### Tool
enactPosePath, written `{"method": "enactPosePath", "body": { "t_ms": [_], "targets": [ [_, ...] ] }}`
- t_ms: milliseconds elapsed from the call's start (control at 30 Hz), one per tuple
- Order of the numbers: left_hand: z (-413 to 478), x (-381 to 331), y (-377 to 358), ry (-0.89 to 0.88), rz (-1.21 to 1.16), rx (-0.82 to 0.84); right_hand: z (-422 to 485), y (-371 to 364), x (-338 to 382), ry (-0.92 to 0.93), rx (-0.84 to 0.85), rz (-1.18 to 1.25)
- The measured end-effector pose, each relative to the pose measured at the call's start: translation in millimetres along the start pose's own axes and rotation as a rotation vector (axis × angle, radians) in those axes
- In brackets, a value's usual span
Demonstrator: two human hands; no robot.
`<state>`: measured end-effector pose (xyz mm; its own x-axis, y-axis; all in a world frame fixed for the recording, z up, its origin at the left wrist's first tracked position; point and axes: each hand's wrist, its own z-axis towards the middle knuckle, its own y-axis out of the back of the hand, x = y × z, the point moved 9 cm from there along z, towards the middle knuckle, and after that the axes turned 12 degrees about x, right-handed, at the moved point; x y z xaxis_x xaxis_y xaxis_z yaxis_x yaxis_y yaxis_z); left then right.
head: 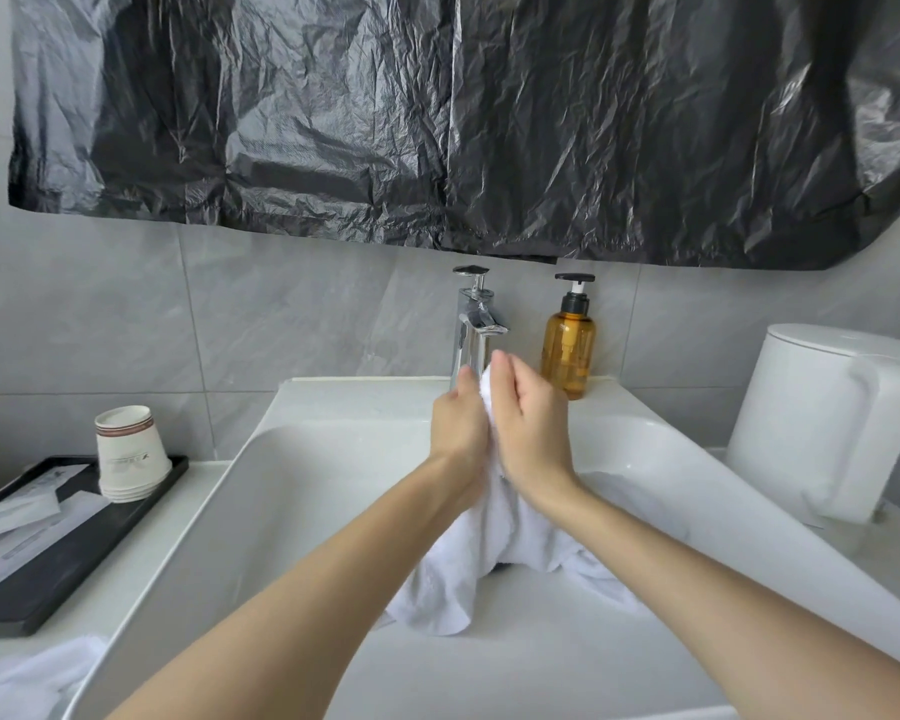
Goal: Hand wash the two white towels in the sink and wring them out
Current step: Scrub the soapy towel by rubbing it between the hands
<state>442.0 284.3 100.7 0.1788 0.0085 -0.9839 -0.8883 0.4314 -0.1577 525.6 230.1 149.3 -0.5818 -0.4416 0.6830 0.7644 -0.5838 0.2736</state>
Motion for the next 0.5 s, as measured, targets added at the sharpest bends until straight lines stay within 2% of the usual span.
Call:
{"method": "enactPosePath", "body": {
  "t_ms": [100,233,267,367,500],
  "targets": [
    [-3.8,4.4,-9.2,0.006,0.008,0.040,14.4,15.1,-17.6,-0.176,-0.113,0.018],
    [0.6,0.9,4.2,-0.005,-0.002,-0.032,-3.9,-5.8,5.8,0.051,0.024,0.002],
    [0.9,3.0,3.2,0.006,-0.011,-0.021,1.6,-4.7,5.1,0.029,0.030,0.010],
    [-0.3,11.1,-9.5,0.042,-0.003,0.053,13.9,14.2,-13.1,-0.155,-0.125,0.021],
    [1.2,4.2,-0.7,-0.001,-0.028,0.025,-4.6,-5.1,9.5,0.080,0.009,-0.062]
  ]
}}
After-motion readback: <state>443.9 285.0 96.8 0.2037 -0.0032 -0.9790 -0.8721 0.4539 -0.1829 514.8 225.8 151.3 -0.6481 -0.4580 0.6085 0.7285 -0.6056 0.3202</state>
